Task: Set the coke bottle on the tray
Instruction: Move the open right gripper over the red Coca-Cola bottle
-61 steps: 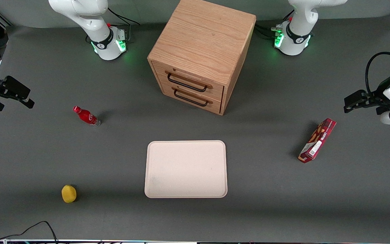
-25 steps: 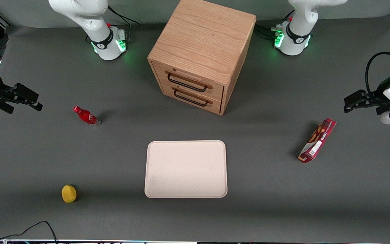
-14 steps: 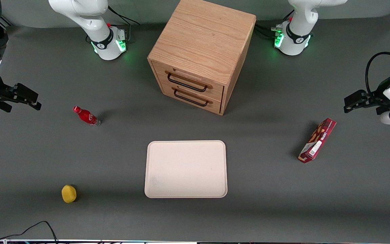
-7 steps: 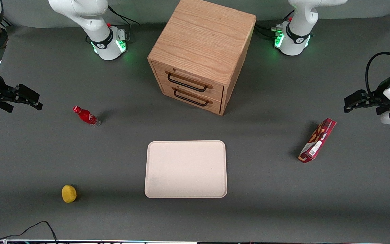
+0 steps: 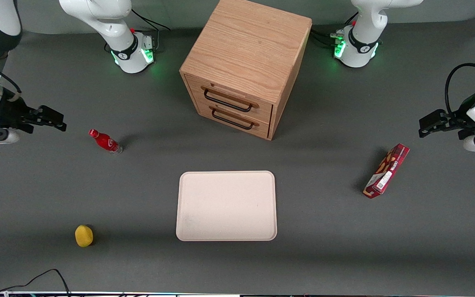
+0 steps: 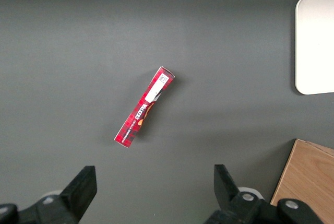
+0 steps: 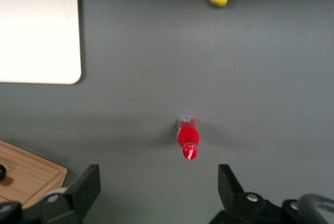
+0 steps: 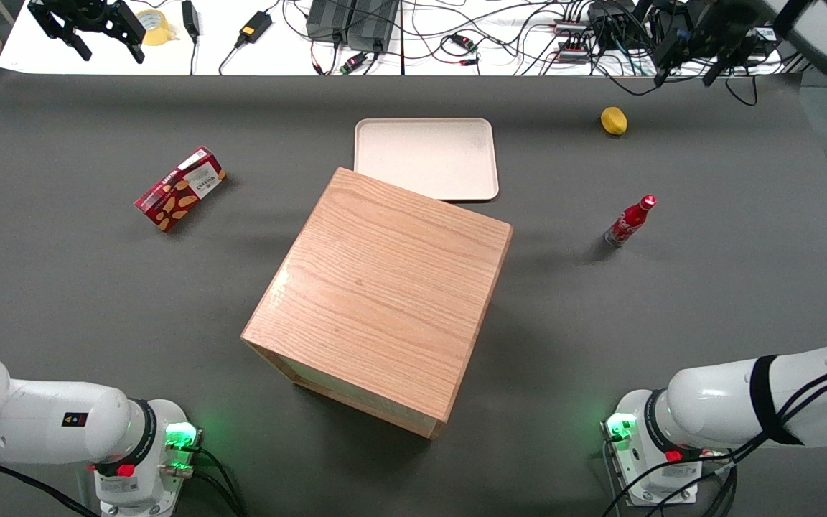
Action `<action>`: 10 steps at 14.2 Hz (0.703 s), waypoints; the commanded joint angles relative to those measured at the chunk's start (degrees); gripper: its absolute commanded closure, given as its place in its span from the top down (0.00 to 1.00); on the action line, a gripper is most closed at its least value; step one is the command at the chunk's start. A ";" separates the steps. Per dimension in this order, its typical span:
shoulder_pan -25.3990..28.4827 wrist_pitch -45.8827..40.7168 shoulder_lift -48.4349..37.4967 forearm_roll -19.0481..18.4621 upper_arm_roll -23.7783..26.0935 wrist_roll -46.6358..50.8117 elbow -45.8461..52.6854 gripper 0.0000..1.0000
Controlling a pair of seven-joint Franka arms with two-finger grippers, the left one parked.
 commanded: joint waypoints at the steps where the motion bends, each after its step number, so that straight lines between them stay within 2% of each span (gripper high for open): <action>1: -0.19 9.24 -10.26 -0.59 0.57 -0.85 -16.53 1.00; 3: -0.19 16.63 -15.11 -0.59 1.27 -0.94 -26.48 1.00; 6: -0.28 19.03 -16.19 -0.33 1.27 -0.94 -31.34 0.99; 10: -0.28 27.80 -19.17 -0.15 1.27 -0.85 -40.82 0.89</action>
